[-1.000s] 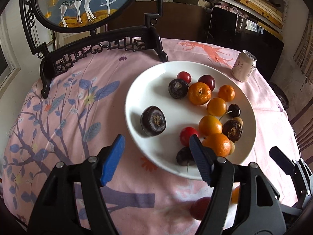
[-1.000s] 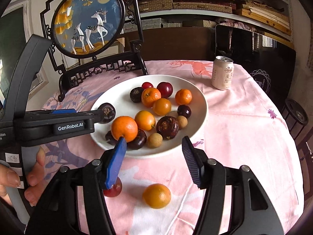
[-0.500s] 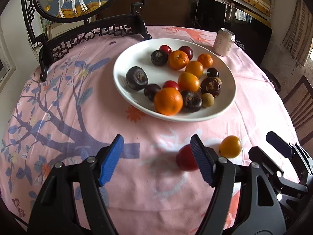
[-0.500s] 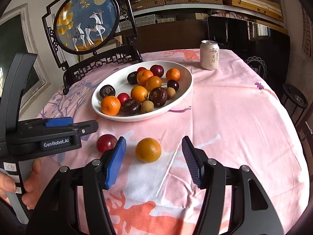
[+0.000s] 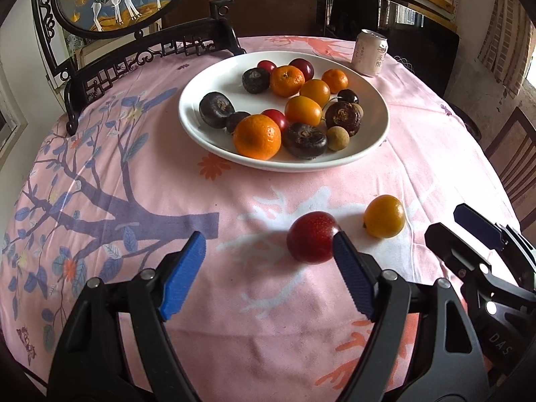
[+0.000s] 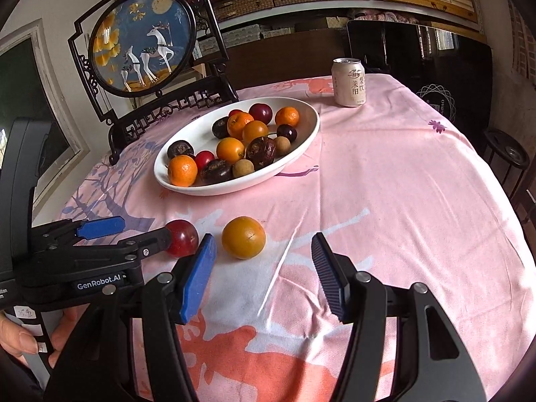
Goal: Organize fruits
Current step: 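Grasp the red plum with the left tool while the right tool grasps the yellow-orange fruit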
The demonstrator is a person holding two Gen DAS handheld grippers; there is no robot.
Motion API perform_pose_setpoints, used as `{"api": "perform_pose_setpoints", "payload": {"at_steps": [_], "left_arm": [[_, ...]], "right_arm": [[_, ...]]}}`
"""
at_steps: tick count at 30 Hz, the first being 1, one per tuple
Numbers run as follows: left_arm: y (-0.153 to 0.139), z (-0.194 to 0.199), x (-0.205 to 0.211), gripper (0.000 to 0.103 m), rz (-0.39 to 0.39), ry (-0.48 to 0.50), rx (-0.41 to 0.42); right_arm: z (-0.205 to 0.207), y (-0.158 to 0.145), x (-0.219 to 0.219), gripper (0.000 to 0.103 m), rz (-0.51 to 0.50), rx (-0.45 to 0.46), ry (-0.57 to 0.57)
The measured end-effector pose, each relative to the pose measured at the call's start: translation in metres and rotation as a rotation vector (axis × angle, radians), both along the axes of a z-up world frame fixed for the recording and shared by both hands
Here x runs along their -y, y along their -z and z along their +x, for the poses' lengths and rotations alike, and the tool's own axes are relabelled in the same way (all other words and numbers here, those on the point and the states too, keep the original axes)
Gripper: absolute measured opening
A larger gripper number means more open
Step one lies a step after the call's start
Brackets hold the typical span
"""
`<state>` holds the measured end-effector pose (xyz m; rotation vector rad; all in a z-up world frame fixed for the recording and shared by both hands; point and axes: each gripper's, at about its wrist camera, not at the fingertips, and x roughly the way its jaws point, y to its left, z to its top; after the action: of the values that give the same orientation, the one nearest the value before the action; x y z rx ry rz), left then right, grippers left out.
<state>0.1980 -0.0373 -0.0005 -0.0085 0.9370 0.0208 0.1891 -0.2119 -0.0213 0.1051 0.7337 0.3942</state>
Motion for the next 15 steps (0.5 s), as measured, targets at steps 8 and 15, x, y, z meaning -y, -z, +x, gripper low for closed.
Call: {"api": "perform_pose_setpoints", "payload": {"at_steps": [8,15], "left_arm": [[0.011,0.0,0.014,0.08,0.005,0.052,-0.018],[0.03,0.025,0.014,0.053,-0.002,0.047,-0.054]], "right_arm": [[-0.001,-0.003,0.004,0.06,0.016,0.006,-0.003],[0.0,-0.002,0.005,0.059,-0.004,0.01,0.01]]}}
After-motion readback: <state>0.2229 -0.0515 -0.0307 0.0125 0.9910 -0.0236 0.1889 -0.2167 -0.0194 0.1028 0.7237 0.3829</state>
